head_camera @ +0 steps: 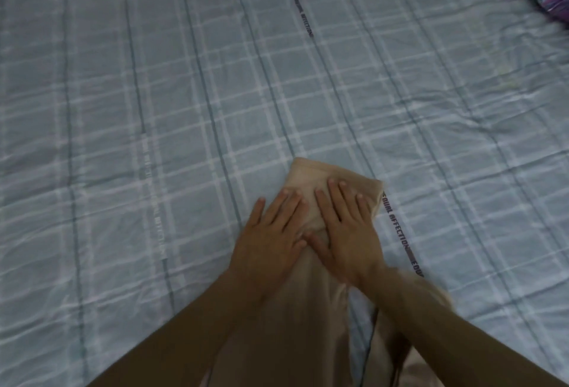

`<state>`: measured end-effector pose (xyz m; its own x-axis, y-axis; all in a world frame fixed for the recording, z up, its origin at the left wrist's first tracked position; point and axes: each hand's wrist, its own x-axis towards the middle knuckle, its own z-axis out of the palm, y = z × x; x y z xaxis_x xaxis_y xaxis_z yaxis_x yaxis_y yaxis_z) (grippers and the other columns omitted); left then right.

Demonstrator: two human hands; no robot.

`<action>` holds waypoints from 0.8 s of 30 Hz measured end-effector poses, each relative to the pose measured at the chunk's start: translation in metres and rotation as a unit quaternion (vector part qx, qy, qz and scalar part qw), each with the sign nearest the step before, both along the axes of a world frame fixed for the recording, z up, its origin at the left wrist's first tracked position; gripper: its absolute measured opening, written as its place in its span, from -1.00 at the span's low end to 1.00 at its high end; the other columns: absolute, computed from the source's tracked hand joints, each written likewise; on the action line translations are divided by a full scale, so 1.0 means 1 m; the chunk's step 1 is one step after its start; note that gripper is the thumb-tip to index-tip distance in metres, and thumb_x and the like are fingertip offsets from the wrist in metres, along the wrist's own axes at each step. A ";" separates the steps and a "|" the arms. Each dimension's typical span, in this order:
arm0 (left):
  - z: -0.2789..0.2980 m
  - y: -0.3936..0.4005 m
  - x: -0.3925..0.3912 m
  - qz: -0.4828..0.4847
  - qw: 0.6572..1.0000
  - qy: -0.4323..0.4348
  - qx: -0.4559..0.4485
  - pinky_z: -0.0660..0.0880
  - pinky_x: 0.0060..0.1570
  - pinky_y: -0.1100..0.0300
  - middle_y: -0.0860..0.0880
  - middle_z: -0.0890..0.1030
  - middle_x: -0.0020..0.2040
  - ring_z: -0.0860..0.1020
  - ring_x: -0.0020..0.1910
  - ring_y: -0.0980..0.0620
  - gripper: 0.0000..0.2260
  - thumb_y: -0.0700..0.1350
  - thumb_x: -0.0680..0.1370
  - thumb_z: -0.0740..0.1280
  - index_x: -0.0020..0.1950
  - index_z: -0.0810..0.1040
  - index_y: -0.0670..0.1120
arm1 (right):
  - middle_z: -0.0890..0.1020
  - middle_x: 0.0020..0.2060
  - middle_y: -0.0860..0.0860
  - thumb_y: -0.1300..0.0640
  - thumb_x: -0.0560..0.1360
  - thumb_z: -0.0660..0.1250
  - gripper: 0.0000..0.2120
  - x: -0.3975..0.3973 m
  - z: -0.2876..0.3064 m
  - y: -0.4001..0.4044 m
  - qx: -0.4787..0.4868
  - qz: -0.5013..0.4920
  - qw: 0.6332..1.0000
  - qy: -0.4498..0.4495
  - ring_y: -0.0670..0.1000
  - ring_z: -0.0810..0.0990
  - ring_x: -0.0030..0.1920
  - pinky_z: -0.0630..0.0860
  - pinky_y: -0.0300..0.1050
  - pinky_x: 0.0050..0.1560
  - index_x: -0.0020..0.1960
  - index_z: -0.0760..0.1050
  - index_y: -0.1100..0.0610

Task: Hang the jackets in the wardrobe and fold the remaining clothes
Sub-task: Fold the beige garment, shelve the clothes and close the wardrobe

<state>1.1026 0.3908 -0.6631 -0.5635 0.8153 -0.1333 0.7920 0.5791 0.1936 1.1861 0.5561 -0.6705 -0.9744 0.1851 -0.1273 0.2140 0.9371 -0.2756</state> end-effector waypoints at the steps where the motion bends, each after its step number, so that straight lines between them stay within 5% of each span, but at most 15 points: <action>1: -0.008 0.002 -0.007 -0.003 1.000 -0.008 0.001 0.12 0.52 -0.16 -0.03 0.18 0.60 0.11 0.59 -0.03 -0.43 0.17 0.63 0.14 0.58 0.25 -0.06 | 0.09 0.59 0.13 -0.29 0.57 0.03 -0.27 -0.006 -0.006 0.007 0.002 -0.007 1.000 0.004 0.11 -0.04 0.60 -0.02 0.20 0.56 0.59 0.10 0.12; 8: -0.047 0.002 -0.014 -0.013 0.999 0.028 0.040 0.07 0.52 -0.17 -0.01 0.13 0.62 0.04 0.61 -0.02 -0.38 0.23 0.62 0.07 0.60 0.16 -0.06 | 0.10 0.59 0.11 -0.29 0.58 -0.01 -0.29 -0.011 -0.043 0.012 0.036 0.001 0.998 0.054 0.08 -0.04 0.60 -0.08 0.16 0.57 0.61 0.04 0.07; 14: -0.014 0.009 0.000 0.041 0.999 0.012 -0.023 -0.03 0.53 -0.18 0.03 0.09 0.63 0.01 0.61 -0.04 -0.41 0.21 0.62 -0.03 0.61 0.13 -0.01 | 0.06 0.60 0.12 -0.12 0.65 0.10 -0.41 -0.011 -0.001 0.019 -0.075 0.008 0.997 0.006 0.08 -0.06 0.60 -0.18 0.07 0.57 0.59 0.09 0.09; 16: 0.001 0.013 0.023 0.101 0.995 -0.002 -0.019 -0.06 0.53 -0.20 -0.01 0.08 0.63 -0.03 0.61 -0.08 -0.44 0.14 0.64 0.03 0.61 0.13 -0.03 | 0.22 0.55 0.16 0.04 0.67 0.16 -0.54 -0.002 0.023 0.026 -0.212 -0.017 0.977 -0.001 0.07 0.10 0.57 -0.04 -0.01 0.56 0.53 0.27 0.16; 18: 0.021 0.012 0.061 0.139 0.990 -0.007 0.038 0.12 0.49 -0.20 -0.12 0.26 0.57 0.16 0.56 -0.17 -0.50 0.02 0.62 0.17 0.53 0.30 -0.12 | 0.47 0.39 0.17 0.16 0.65 0.21 -0.66 0.026 0.044 0.032 -0.285 -0.051 0.955 0.065 0.05 0.39 0.43 0.23 -0.16 0.47 0.38 0.46 0.25; 21: 0.043 0.006 0.124 0.116 0.982 -0.026 0.148 0.42 0.22 -0.12 -0.16 0.53 0.32 0.46 0.28 -0.23 -0.64 -0.07 0.51 0.29 0.29 0.54 -0.14 | 0.62 0.18 0.08 0.13 0.62 0.22 -0.73 0.092 0.065 0.047 -0.227 -0.077 0.963 0.122 -0.01 0.55 0.19 0.33 -0.47 0.20 0.25 0.55 0.18; 24: 0.049 0.017 0.165 0.091 0.965 -0.140 0.201 0.41 0.22 -0.01 -0.10 0.56 0.25 0.49 0.23 -0.14 -0.69 -0.10 0.50 0.29 0.22 0.58 -0.12 | 0.61 0.18 0.03 0.01 0.60 0.28 -0.71 0.151 0.067 0.075 -0.183 -0.125 0.973 0.064 0.02 0.57 0.16 0.40 -0.27 0.16 0.27 0.53 0.08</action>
<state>1.2672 0.4076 -0.6142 -0.6900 0.7238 0.0062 0.5685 0.5366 0.6236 1.3374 0.6306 -0.6031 -0.9166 0.3846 -0.1090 0.3650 0.6940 -0.6206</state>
